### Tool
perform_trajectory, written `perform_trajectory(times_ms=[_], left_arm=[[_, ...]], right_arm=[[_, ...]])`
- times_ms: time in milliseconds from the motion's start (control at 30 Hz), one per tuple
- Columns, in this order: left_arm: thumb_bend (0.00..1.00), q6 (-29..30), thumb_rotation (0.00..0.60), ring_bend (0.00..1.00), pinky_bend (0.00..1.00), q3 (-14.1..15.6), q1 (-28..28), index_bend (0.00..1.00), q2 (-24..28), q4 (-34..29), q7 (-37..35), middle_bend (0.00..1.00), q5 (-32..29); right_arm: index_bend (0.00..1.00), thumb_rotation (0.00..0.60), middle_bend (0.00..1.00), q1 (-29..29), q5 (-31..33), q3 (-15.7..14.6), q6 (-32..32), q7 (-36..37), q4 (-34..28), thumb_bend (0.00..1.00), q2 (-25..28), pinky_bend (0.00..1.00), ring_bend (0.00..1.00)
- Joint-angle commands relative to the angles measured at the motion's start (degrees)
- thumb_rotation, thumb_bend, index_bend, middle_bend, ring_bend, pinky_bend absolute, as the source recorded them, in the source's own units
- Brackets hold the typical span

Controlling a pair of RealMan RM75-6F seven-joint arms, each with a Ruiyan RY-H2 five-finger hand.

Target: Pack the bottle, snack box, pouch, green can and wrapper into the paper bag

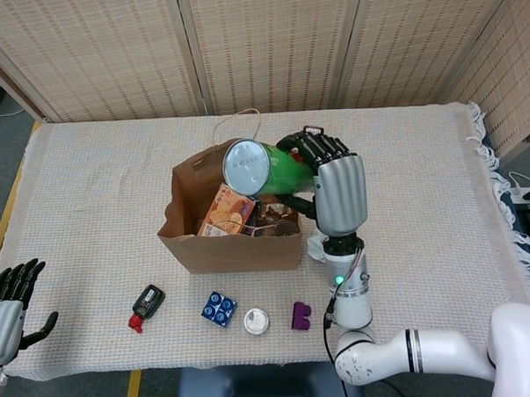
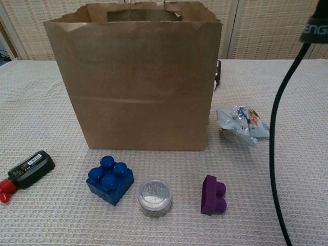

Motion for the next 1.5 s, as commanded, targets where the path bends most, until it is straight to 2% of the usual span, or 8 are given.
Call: perform_trajectory(times_ms=[33,433,833,900,1033,1100,1333,1500], left_arm=[[0.33,0.03,0.600,0.00,0.00,0.01,0.01,0.00,0.00,0.01,-0.04,0.00,0.04],[0.33,-0.01,0.600,0.00,0.00,0.04,0.02,0.00,0.07,0.18,-0.77,0.00,0.06],[0.33,-0.02,0.600,0.00,0.00,0.13,0.01,0.00,0.15,0.35,-1.20,0.00,0.23],[0.33,0.00,0.600,0.00,0.00,0.15,0.03,0.00,0.17,0.38,-1.31,0.00,0.26],[0.33,0.04,0.600,0.00,0.00,0.18,0.06,0.00,0.20,0.36,-1.31,0.00,0.27],[0.33,0.05,0.600,0.00,0.00,0.18,0.08,0.00,0.18,0.35,-1.23,0.00,0.25],[0.33,0.01,0.600,0.00,0.00,0.16,0.08,0.00,0.18,0.21,-0.94,0.00,0.15],[0.33,0.05,0.600,0.00,0.00,0.17,0.07,0.00,0.14,0.30,-0.74,0.00,0.22]], right_arm=[[0.67,0.600,0.63,1.78,0.41,0.24,-0.14,0.01,3.19,0.27,-2.73,0.74,0.61],[0.64,0.600,0.63,5.98,2.91,0.14,-2.58,4.84,16.68,0.27,-10.46,0.72,0.59],[0.61,0.600,0.63,9.49,4.02,0.02,-4.58,5.42,23.29,0.27,-15.91,0.70,0.56],[0.51,0.600,0.60,9.04,5.37,-0.54,-5.74,4.14,22.31,0.27,-15.66,0.64,0.50],[0.12,0.600,0.32,7.91,8.47,-1.06,-7.86,1.01,19.08,0.21,-14.30,0.40,0.20],[0.02,0.600,0.23,7.53,9.58,-0.83,-8.27,-0.20,17.61,0.18,-13.59,0.32,0.11],[0.00,0.600,0.16,5.45,10.87,-0.88,-8.09,-3.37,11.94,0.14,-9.68,0.24,0.06],[0.00,0.600,0.14,2.84,10.64,-3.01,-8.28,-5.63,7.59,0.13,-5.21,0.22,0.04]])
